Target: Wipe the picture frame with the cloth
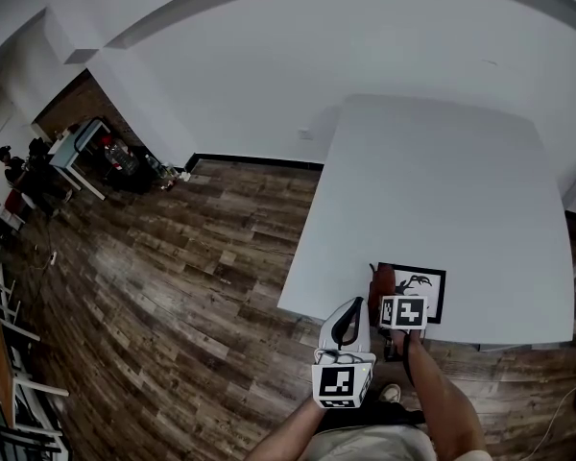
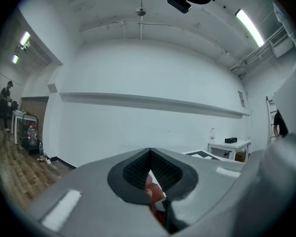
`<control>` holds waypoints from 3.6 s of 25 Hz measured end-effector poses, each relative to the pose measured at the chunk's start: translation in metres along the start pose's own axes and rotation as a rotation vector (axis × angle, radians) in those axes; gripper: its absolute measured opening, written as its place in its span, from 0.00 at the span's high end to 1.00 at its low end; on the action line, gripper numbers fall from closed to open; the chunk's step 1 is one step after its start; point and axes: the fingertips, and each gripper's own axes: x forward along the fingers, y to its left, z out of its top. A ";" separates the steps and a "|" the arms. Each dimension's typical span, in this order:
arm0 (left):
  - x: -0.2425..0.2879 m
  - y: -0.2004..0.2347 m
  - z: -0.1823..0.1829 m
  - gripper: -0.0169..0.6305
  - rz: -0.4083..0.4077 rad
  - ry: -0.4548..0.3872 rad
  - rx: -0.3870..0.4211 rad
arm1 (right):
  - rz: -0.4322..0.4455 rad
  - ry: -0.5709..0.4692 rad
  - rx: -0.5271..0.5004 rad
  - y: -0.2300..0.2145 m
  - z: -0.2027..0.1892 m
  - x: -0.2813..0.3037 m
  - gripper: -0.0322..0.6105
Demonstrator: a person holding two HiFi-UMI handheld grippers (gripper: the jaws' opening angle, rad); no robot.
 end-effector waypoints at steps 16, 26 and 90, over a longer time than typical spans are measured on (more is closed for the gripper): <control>0.022 -0.024 -0.005 0.97 -0.072 0.004 0.002 | -0.184 -0.030 0.128 -0.140 -0.013 -0.057 0.80; 0.027 -0.032 -0.008 0.97 -0.083 0.011 -0.007 | -0.216 -0.031 0.113 -0.160 -0.016 -0.069 0.80; 0.013 -0.038 0.081 0.97 -0.045 -0.079 0.061 | -0.180 -1.053 -0.401 -0.013 0.110 -0.301 0.81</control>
